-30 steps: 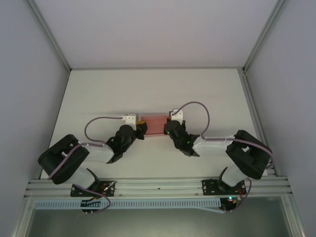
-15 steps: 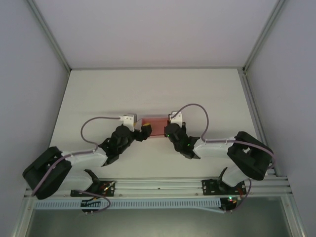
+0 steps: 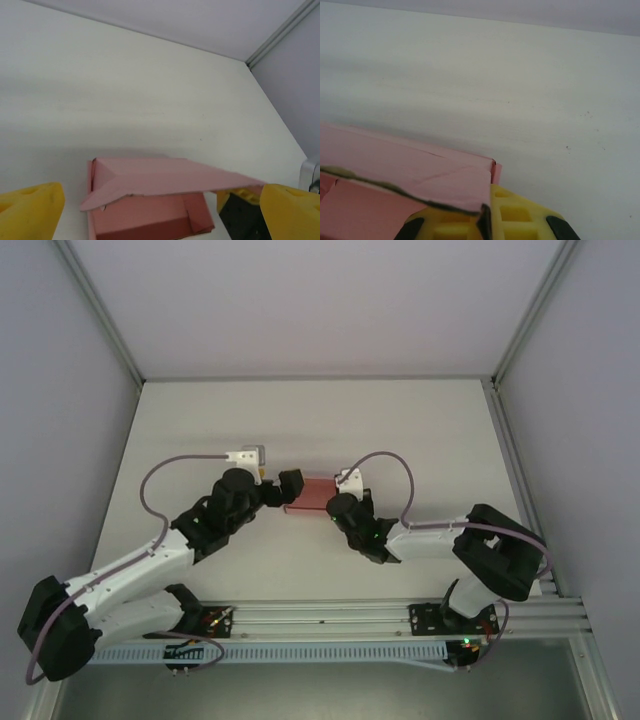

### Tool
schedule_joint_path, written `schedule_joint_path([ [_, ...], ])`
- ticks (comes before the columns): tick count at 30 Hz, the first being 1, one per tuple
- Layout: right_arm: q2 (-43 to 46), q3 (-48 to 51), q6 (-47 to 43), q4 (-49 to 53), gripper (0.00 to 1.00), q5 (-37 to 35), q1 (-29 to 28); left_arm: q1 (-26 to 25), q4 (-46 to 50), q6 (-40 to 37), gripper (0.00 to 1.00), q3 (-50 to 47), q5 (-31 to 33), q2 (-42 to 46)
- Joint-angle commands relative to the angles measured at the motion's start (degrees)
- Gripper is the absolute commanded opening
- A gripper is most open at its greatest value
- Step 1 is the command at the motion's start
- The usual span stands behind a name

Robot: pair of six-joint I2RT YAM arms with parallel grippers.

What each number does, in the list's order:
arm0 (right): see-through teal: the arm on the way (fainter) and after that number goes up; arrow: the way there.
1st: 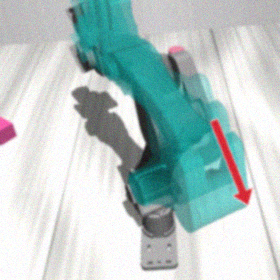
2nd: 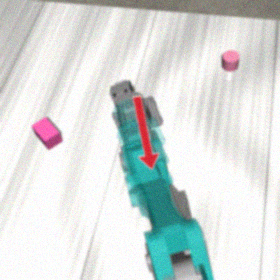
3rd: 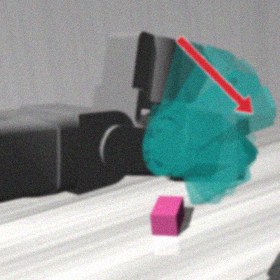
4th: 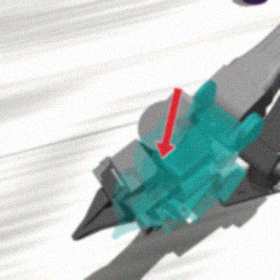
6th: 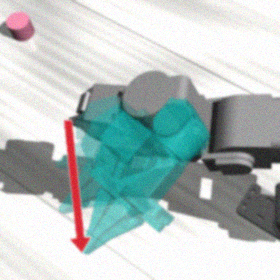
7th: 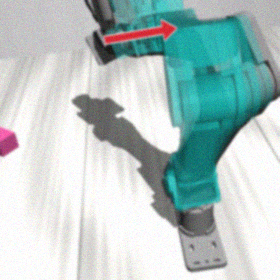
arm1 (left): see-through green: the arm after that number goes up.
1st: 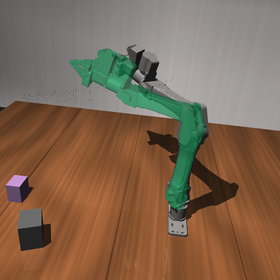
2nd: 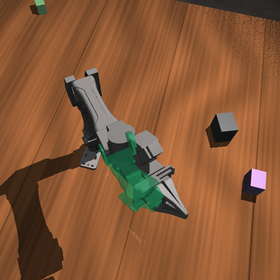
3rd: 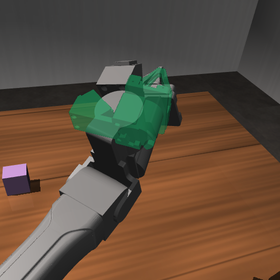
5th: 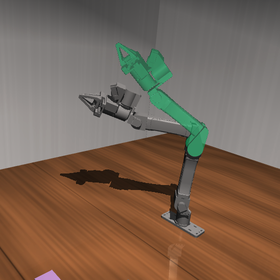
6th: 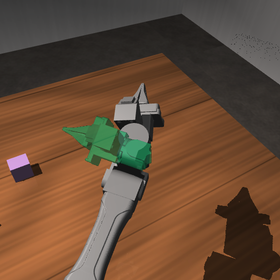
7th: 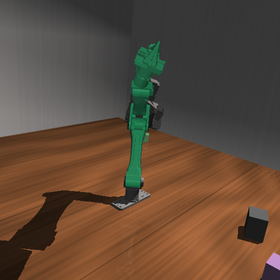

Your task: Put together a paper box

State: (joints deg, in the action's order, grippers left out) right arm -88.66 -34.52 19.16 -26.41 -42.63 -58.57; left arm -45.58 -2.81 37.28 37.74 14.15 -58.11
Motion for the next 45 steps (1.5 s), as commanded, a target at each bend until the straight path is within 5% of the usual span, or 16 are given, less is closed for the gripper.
schedule_joint_path([
  [1, -2.1, 3.5, -3.5, 4.9, 0.00, 1.1, -1.5, 2.0, 10.3, 4.0, 1.00, 3.5, 0.7, -0.6],
  [7, -2.6, 5.9, -6.4, -0.1, 0.00, 1.1, -2.9, 9.9, 11.4, 4.1, 1.00, 4.7, -7.8, -8.5],
  [16, -5.0, 8.3, -12.6, -5.5, 0.00, 0.3, -4.5, 16.9, -2.9, 5.1, 0.99, 4.0, -29.0, -23.6],
  [24, -4.5, 8.2, -11.6, -5.5, 0.04, 1.2, -4.5, 17.8, -6.4, 4.9, 0.78, 1.9, -31.9, -28.4],
  [26, -3.9, 8.3, -10.0, -5.2, 0.09, 1.3, -4.5, 17.9, -7.3, 4.8, 0.70, 0.9, -32.4, -29.1],
  [32, 1.6, 9.4, -7.2, -1.0, 0.34, 7.0, -4.5, 18.0, -8.9, 4.9, 0.67, -0.8, -32.8, -29.8],
  [41, 22.5, 13.3, -8.0, 12.2, 0.94, 24.0, -4.4, 18.2, -10.2, 4.9, 0.62, -1.4, -33.1, -30.6],
  [45, 32.1, 12.1, -5.7, 17.2, 1.00, 22.2, -4.1, 18.2, -10.9, 4.8, 0.60, -1.5, -33.8, -31.2],
])
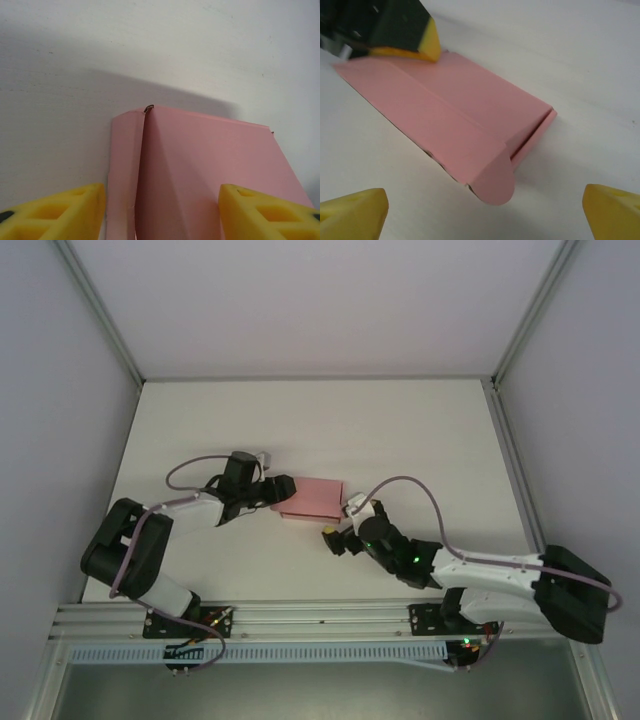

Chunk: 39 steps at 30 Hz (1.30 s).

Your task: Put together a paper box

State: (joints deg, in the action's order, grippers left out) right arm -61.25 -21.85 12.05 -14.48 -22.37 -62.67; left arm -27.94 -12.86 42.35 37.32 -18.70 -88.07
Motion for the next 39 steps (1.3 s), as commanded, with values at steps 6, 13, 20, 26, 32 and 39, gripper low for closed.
schedule_joint_path([
  [6, 8.5, -7.0, 8.7, 8.0, 1.00, 1.0, 4.5, 0.5, -1.5, -0.6, 0.58, -1.8, -1.5, -1.3],
  [13, -10.0, -17.7, 23.3, 12.7, 0.98, 9.8, 13.5, 0.5, -2.5, -0.9, 0.58, -2.9, -1.8, -1.5],
  [20, -21.9, -17.7, 27.7, 10.8, 0.85, 17.4, 17.2, 0.5, -2.5, -1.6, 0.58, -3.2, -1.9, -1.8],
  [26, -26.6, -12.9, 30.3, 6.1, 0.61, 20.1, 18.4, 0.5, -2.5, -2.4, 0.58, -3.3, -2.1, -1.9],
  [32, -28.0, -9.2, 32.3, 0.8, 0.44, 22.2, 20.6, 0.7, -2.8, -3.8, 0.54, -3.1, -2.2, -2.7],
  [39, -25.6, -11.3, 30.6, 3.5, 0.53, 24.1, 21.7, 0.7, -5.6, -5.1, 0.36, -3.4, -4.0, -3.9],
])
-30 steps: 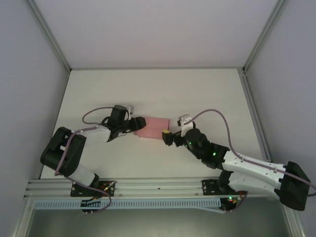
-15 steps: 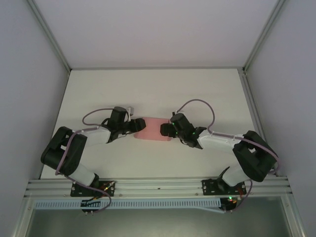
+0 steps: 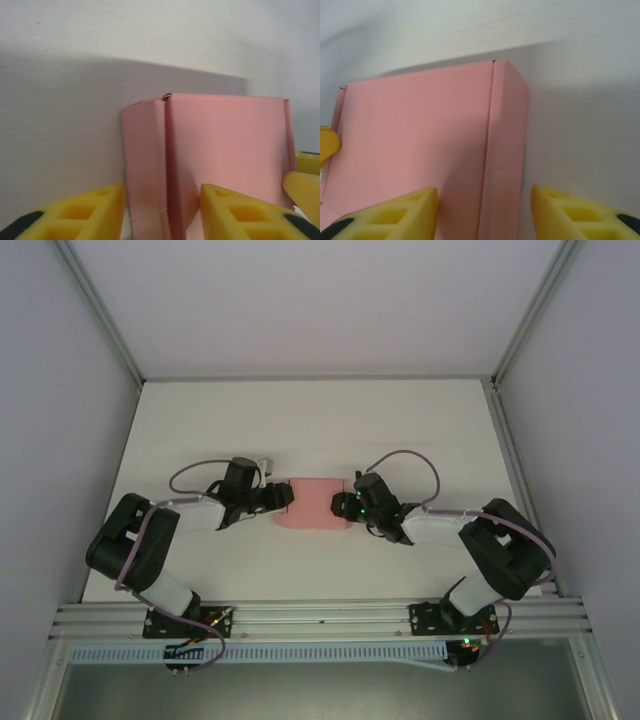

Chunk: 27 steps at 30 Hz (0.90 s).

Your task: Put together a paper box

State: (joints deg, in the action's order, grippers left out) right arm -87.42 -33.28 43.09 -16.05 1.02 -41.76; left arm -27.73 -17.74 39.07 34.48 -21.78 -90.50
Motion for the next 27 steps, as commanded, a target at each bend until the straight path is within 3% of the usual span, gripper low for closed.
schedule_joint_path([
  [1, 1.4, -0.4, -0.2, 6.0, 0.56, 0.8, 1.1, 0.5, -1.1, -1.9, 0.33, -0.6, -1.2, -1.7],
  [3, 3.1, -1.8, 0.8, 9.1, 0.58, 1.2, 1.7, 0.7, -1.8, -2.0, 0.17, -0.7, -2.6, -2.5],
  [8, 4.8, -6.5, 0.1, 18.3, 0.67, 3.8, 2.8, 1.6, -6.1, -0.6, 0.07, -2.0, -5.9, -3.6],
  [10, 5.7, -7.2, 0.2, 19.9, 0.68, 4.4, 3.3, 2.6, -7.4, 0.2, 0.07, -2.8, -6.8, -3.5],
  [15, 7.6, -5.3, 6.3, 16.6, 0.82, 9.8, 5.1, 4.8, -12.8, 3.4, 0.06, -6.0, -9.8, -3.5],
  [27, 1.3, -4.6, 11.2, 6.3, 0.81, 19.9, 6.3, 8.1, -23.5, 7.6, 0.02, -10.2, -14.4, -5.8],
])
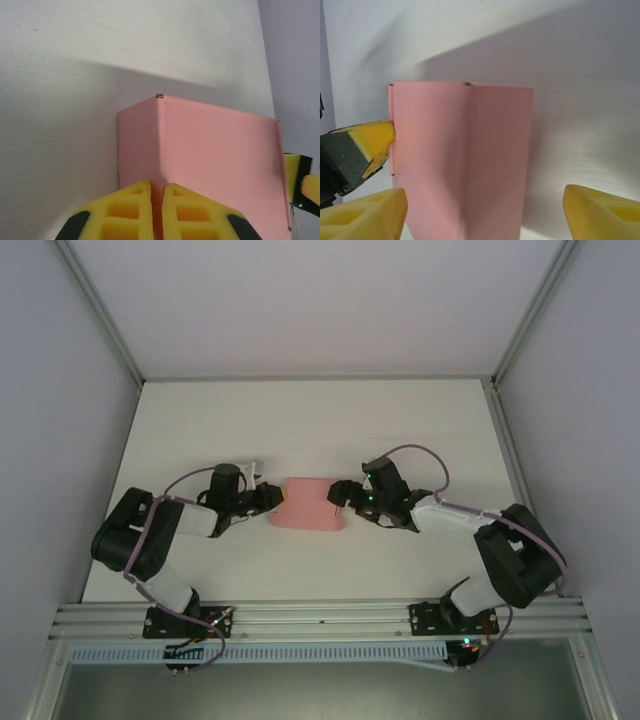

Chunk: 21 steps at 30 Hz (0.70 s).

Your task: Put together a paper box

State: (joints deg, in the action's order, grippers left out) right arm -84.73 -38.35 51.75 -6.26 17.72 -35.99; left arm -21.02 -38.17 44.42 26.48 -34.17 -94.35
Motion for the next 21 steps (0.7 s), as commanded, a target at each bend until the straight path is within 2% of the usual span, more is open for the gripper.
schedule_joint_path([
  [1, -1.9, 0.6, 2.8, -4.0, 0.81, 3.7, 0.5, 1.7, -4.4, 2.8, 0.02, -2.6, -2.4, -2.4],
  [6, -5.0, 0.6, 3.3, -8.7, 0.77, 6.9, 0.6, 1.9, -7.3, 3.5, 0.02, -3.0, -4.4, -3.8],
  [9, -7.6, -0.3, 4.2, -13.0, 0.60, 9.1, 0.5, 2.0, -7.6, 3.3, 0.02, -3.0, -4.8, -3.7],
  [10, -8.1, -0.4, 4.7, -14.9, 0.52, 9.9, 0.5, 1.9, -7.5, 3.1, 0.04, -2.9, -4.8, -3.6],
  [12, -8.0, -0.4, 5.3, -16.7, 0.41, 10.3, 0.6, 1.9, -7.4, 2.6, 0.09, -2.8, -4.9, -3.2],
  [15, -6.2, -0.6, 4.6, -15.6, 0.37, 10.3, 0.7, 1.9, -6.6, 2.3, 0.16, -1.9, -4.9, -2.2],
  [18, -3.1, -0.3, 3.8, -12.0, 0.33, 8.8, 0.7, 1.9, -6.5, 2.0, 0.30, 0.2, -5.2, 0.0],
  [21, 0.7, -0.1, 2.4, -6.6, 0.34, 6.6, 0.8, 1.9, -2.9, -0.7, 0.59, 3.4, -4.8, 2.7],
])
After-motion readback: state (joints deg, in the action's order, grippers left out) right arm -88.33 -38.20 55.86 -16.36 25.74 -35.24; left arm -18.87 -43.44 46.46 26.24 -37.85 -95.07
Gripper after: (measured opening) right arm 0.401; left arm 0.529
